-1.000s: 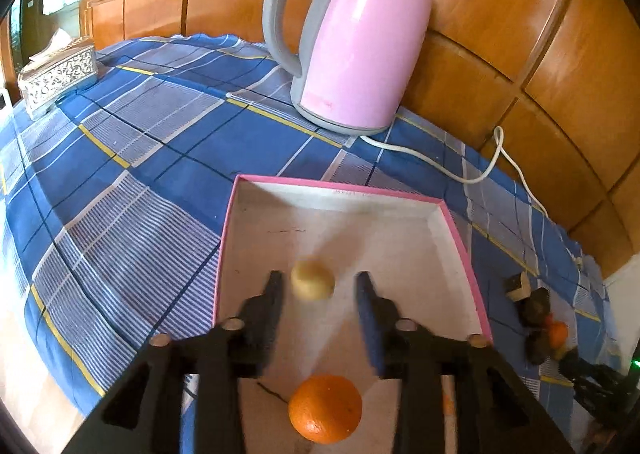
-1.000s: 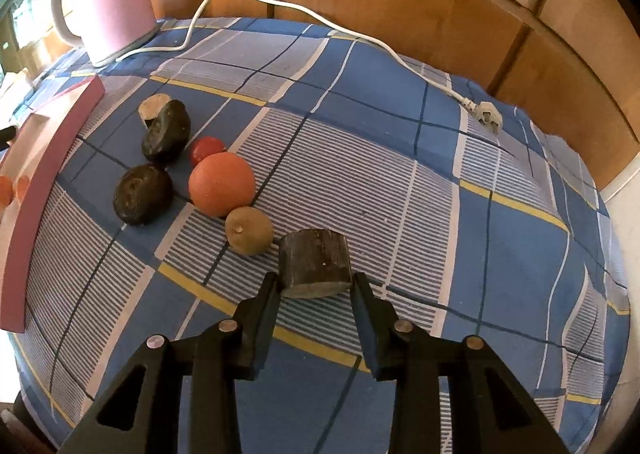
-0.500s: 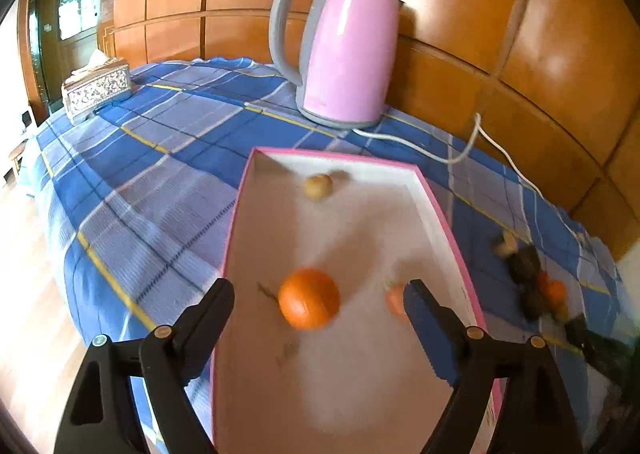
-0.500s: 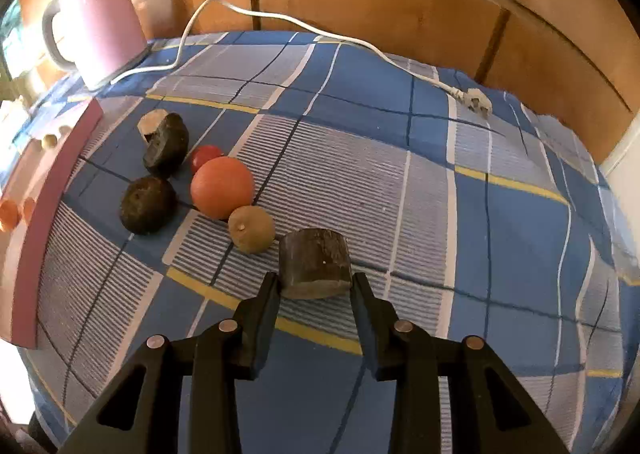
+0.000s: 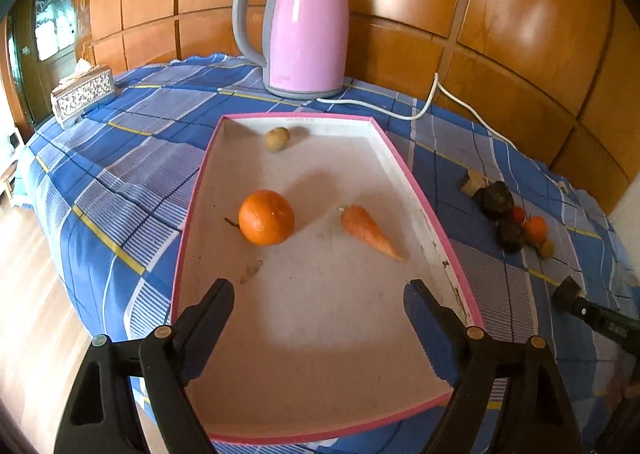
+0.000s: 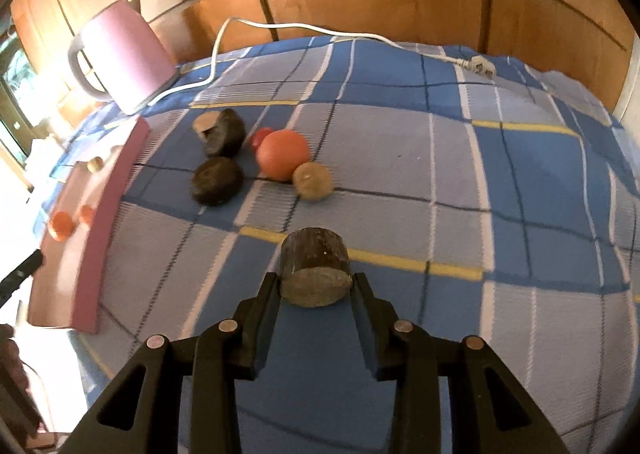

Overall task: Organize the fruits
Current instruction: 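Carry the log piece with the right tool into the tray and release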

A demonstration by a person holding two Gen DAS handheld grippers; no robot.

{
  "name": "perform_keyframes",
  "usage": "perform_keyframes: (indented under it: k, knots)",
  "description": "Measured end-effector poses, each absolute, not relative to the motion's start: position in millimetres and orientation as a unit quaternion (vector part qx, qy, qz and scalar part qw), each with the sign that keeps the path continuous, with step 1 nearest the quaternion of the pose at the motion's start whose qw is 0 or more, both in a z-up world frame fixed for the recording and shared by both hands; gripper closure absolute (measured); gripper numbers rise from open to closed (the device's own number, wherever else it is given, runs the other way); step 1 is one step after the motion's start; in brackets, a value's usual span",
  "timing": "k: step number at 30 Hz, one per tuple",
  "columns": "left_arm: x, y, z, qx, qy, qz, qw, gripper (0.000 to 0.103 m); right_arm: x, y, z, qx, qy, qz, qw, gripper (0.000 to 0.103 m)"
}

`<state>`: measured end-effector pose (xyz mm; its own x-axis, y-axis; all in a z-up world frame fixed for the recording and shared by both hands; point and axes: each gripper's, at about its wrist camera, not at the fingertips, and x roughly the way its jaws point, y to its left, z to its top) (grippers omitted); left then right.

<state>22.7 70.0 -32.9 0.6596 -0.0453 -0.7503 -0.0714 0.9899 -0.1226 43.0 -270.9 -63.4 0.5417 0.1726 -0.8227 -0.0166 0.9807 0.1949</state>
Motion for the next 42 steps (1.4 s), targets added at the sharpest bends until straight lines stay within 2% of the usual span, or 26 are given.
perform_keyframes:
  k: [9, 17, 31, 42]
  knots:
    - [14.9, 88.6, -26.1, -0.095, 0.395, 0.047, 0.912, 0.006, 33.3, -227.6, -63.4, 0.076, 0.484, 0.107, 0.865, 0.067]
    - [11.8, 100.7, -25.9, -0.111, 0.393, 0.064, 0.911, 0.005, 27.7, -186.4, -60.4, 0.059, 0.486, 0.158, 0.857, 0.067]
    - [13.0, 115.5, -26.5, -0.132, 0.388, 0.080, 0.909, 0.004, 30.6, -126.1, -21.5, 0.021, 0.454, 0.251, 0.855, 0.067]
    - [13.4, 132.6, -26.9, -0.149, 0.381, 0.099, 0.907, 0.004, 51.2, -68.3, -23.0, -0.027, 0.461, 0.283, 0.841, 0.067]
